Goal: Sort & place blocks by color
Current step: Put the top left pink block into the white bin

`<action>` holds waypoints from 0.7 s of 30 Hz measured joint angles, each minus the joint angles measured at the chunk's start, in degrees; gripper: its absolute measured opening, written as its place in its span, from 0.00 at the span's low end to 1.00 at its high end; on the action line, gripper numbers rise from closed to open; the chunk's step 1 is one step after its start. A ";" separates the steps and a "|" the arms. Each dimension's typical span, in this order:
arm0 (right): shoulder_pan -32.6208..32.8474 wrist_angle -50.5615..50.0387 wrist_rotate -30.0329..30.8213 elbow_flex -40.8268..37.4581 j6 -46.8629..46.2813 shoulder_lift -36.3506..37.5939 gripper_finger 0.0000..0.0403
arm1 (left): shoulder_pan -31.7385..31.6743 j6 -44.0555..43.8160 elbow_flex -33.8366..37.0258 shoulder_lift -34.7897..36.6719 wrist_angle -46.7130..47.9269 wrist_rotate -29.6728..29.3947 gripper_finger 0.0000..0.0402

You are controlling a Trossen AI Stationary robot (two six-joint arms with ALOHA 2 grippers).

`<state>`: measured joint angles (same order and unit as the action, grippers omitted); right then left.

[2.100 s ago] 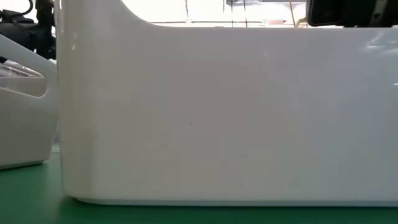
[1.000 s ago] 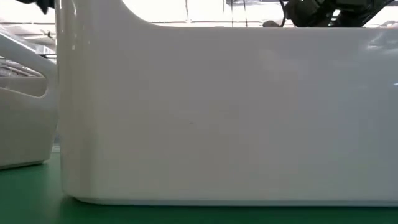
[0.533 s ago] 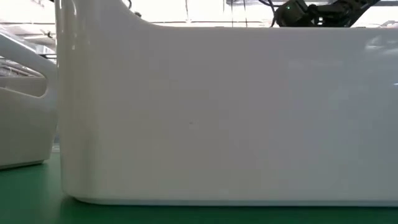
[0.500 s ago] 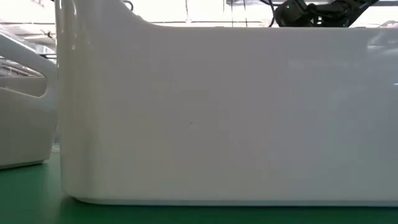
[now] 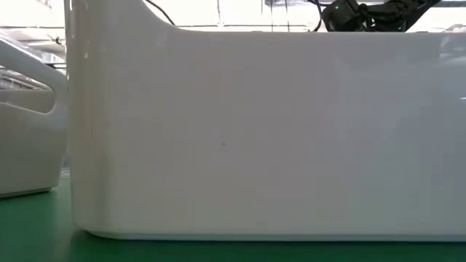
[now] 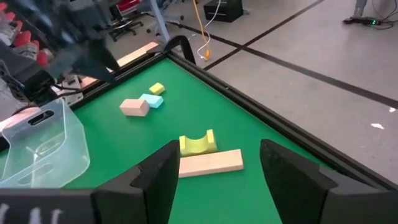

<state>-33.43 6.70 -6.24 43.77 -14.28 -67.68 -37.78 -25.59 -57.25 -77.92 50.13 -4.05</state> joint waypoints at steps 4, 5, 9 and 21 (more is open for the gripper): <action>0.03 -0.05 0.02 0.00 -0.01 0.00 0.53 | -0.02 1.84 0.00 -3.81 1.02 0.00 0.56; 0.03 -0.04 0.02 0.00 -0.02 0.00 0.53 | -0.02 2.61 0.00 -4.61 0.95 0.02 0.56; 0.03 -0.05 0.02 0.00 -1.32 0.00 0.53 | -0.02 6.41 0.00 -7.65 0.55 0.00 0.56; 0.05 -0.07 0.01 0.00 -3.21 0.00 0.53 | -0.39 9.19 0.02 -16.91 -0.73 -0.50 0.56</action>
<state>-33.39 6.63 -6.22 43.77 -17.50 -67.68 -38.17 -16.40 -57.23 -94.82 49.39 -4.56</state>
